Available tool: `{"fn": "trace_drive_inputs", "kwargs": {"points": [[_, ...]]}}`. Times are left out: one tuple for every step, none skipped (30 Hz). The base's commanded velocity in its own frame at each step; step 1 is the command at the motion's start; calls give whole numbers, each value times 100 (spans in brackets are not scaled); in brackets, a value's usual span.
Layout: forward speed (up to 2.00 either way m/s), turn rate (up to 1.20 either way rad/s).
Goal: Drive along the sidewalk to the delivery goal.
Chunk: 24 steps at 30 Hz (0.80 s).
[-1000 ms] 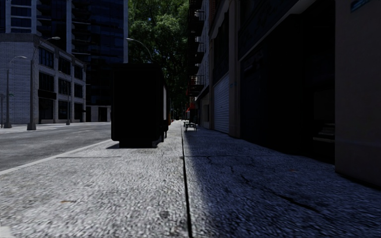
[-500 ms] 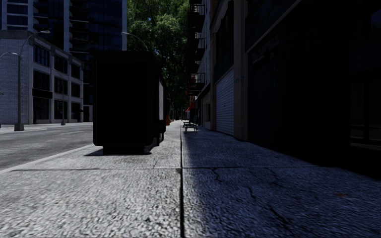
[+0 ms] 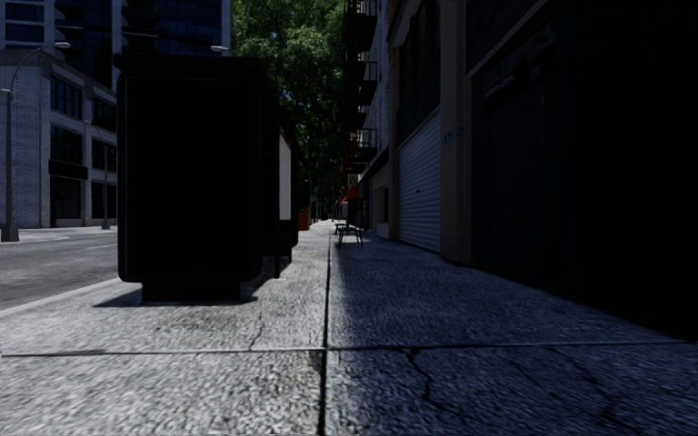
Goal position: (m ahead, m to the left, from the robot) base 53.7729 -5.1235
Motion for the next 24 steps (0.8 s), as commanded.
{"fn": "trace_drive_inputs", "kwargs": {"points": [[192, 0], [192, 0], [192, 0], [192, 0], [192, 0], [192, 0], [192, 0], [192, 0], [192, 0], [192, 0], [192, 0], [192, 0], [192, 0], [192, 0], [192, 0], [192, 0], [192, 0], [192, 0], [192, 0], [192, 0], [192, 0], [192, 0], [192, 0], [192, 0]]}}
